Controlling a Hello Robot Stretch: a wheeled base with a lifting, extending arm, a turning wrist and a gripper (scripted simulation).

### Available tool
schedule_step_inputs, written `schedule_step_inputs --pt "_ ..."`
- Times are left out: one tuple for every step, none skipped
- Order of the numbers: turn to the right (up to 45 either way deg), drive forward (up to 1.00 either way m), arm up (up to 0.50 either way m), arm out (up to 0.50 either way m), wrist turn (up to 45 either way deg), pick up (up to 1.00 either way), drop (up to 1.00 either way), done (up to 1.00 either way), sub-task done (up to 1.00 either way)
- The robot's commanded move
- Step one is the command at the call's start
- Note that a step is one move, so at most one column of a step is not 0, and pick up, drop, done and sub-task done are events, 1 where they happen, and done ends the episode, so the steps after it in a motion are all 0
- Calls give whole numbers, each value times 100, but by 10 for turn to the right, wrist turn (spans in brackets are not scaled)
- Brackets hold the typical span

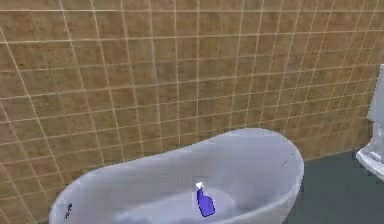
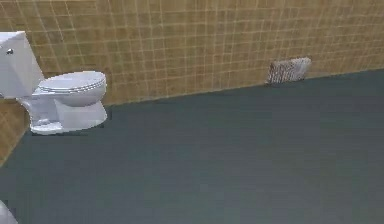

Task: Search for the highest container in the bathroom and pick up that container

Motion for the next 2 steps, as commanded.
schedule_step_inputs --pt "-450 0 0 0 0 0 0 0 0" --pt "-450 0 0 0 0 0 0 0 0"
